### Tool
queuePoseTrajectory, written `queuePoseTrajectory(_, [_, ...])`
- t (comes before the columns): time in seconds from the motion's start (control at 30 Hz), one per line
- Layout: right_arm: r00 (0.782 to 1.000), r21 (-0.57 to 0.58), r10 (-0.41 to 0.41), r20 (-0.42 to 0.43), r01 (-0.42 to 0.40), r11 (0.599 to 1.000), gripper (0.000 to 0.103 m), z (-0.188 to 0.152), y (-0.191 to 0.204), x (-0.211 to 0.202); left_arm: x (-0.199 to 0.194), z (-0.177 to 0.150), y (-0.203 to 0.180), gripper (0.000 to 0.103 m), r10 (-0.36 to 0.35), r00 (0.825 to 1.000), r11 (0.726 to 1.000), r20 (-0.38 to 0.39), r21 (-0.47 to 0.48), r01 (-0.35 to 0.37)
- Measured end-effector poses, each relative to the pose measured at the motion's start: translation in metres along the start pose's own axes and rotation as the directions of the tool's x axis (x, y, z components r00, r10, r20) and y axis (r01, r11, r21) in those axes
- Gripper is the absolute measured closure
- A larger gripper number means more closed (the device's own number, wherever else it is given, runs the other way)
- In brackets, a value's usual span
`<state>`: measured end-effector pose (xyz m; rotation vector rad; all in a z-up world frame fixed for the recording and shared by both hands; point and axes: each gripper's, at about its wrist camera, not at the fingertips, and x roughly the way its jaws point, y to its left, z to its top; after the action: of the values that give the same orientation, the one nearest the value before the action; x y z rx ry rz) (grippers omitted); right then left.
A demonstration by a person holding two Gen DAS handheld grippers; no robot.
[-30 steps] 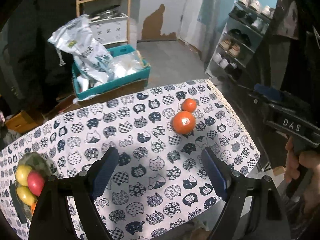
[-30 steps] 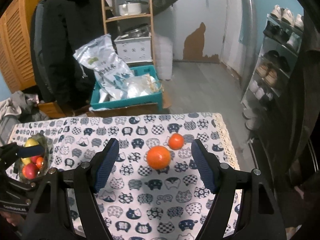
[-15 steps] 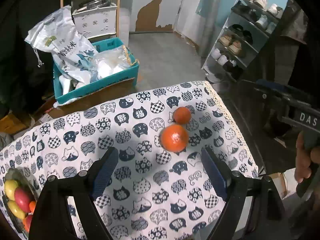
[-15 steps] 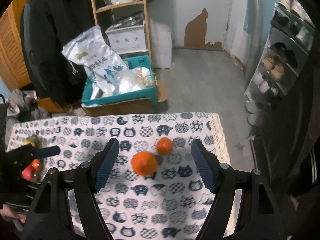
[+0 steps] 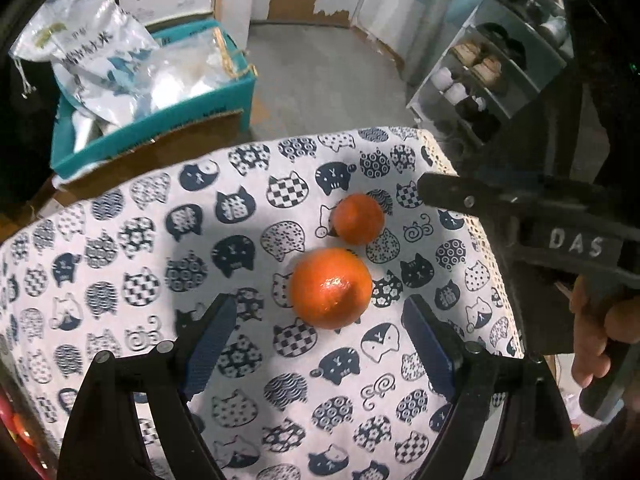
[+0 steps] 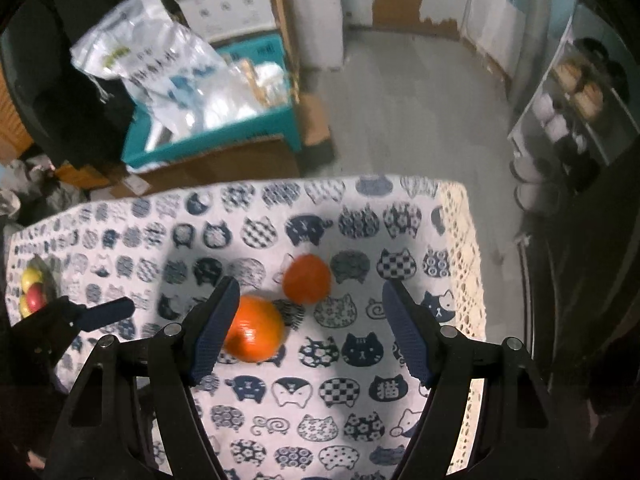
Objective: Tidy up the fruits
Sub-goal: 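Grasp a large orange with the left tool while the right tool grasps a tangerine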
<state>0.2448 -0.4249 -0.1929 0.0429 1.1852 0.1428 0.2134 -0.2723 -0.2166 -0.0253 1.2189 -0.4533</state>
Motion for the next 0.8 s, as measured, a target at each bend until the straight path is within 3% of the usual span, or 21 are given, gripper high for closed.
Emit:
queuePoseTrajectory(0.3, [0.995, 0.025, 0.001, -0.096, 0.002, 1.000, 0.028, -0.018, -0.022, 0.032, 0.051, -0.001, -0.008, 0.016, -0.001, 0.997, 0.999, -0.072, -0.051, -0.003])
queuePoseTrajectory(0.67, [0.994, 0.013, 0.006, -0.112, -0.005, 1.000, 0.028, -0.019, -0.021, 0.041, 0.088, -0.004, -0.005, 0.017, 0.001, 0.994, 0.998, -0.107, -0.065, -0.008])
queuePoseTrajectory(0.73, [0.993, 0.015, 0.012, -0.116, -0.011, 1.000, 0.028, -0.018, -0.021, 0.043, 0.092, -0.006, -0.005, 0.033, -0.021, 0.994, 0.998, -0.108, -0.056, 0.015])
queuePoseTrajectory(0.8, [0.993, 0.019, 0.018, -0.120, -0.015, 1.000, 0.028, -0.017, -0.020, 0.046, 0.092, -0.007, -0.005, 0.032, -0.029, 0.995, 0.999, -0.098, -0.043, 0.025])
